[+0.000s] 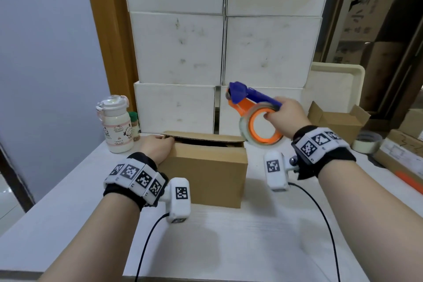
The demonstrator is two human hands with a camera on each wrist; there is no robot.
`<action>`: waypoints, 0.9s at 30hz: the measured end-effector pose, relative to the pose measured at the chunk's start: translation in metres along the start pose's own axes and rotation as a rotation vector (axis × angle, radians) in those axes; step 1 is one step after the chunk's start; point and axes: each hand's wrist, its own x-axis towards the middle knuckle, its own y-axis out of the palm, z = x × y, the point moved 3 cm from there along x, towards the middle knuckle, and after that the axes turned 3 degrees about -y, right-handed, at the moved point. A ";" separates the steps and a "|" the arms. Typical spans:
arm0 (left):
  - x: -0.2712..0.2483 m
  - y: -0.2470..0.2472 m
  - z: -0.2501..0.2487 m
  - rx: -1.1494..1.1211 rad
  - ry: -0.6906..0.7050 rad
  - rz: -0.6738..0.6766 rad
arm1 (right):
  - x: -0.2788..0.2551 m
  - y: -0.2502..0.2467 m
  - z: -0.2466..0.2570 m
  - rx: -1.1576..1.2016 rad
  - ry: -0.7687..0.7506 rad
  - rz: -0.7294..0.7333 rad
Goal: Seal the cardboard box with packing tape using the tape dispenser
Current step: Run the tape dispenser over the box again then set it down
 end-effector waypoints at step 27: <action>-0.017 -0.006 -0.020 -0.271 0.254 0.158 | 0.007 0.058 0.068 -0.240 -0.111 0.186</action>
